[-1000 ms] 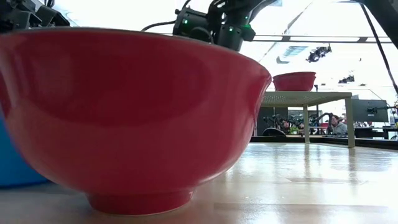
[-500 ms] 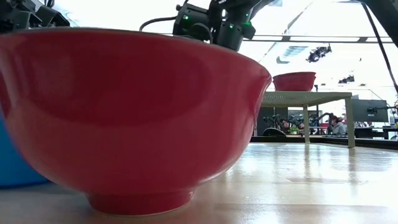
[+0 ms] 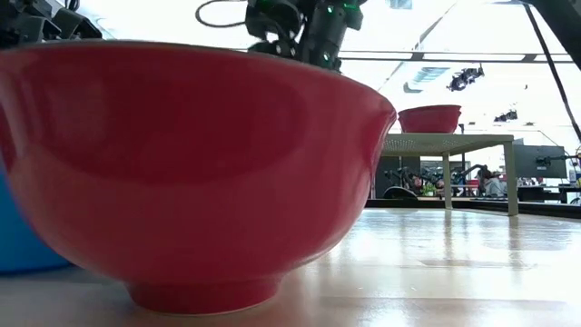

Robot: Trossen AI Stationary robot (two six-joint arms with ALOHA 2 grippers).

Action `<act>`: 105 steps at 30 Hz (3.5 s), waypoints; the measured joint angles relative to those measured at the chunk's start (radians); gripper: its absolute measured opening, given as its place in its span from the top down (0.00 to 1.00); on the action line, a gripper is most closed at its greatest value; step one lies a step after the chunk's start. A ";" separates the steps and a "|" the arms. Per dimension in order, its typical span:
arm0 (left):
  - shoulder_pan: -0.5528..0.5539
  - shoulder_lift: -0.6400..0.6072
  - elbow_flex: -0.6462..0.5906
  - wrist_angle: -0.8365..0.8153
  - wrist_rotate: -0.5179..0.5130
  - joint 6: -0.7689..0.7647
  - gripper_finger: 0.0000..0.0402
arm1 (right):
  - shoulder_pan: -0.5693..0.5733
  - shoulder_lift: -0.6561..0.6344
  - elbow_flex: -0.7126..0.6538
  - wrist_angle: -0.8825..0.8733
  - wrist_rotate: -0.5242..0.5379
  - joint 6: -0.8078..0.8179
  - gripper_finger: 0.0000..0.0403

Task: Pick & Place Mini bowls
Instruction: Stack the white bowl on the white bowls on the shelf

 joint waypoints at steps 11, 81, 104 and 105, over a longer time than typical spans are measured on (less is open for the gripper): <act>0.000 0.000 0.000 0.000 0.000 0.000 0.42 | 0.010 -0.001 0.285 -0.181 0.109 -0.041 1.00; 0.000 0.000 0.000 0.000 0.000 0.000 0.42 | -0.406 -0.531 -0.192 -0.602 0.422 0.680 1.00; 0.000 0.000 0.000 0.000 0.000 0.000 0.42 | -0.425 -0.537 -0.220 -0.574 0.417 0.671 0.84; 0.000 0.000 0.000 0.000 0.000 0.000 0.42 | -0.425 -0.539 -0.220 -0.573 0.417 0.671 0.83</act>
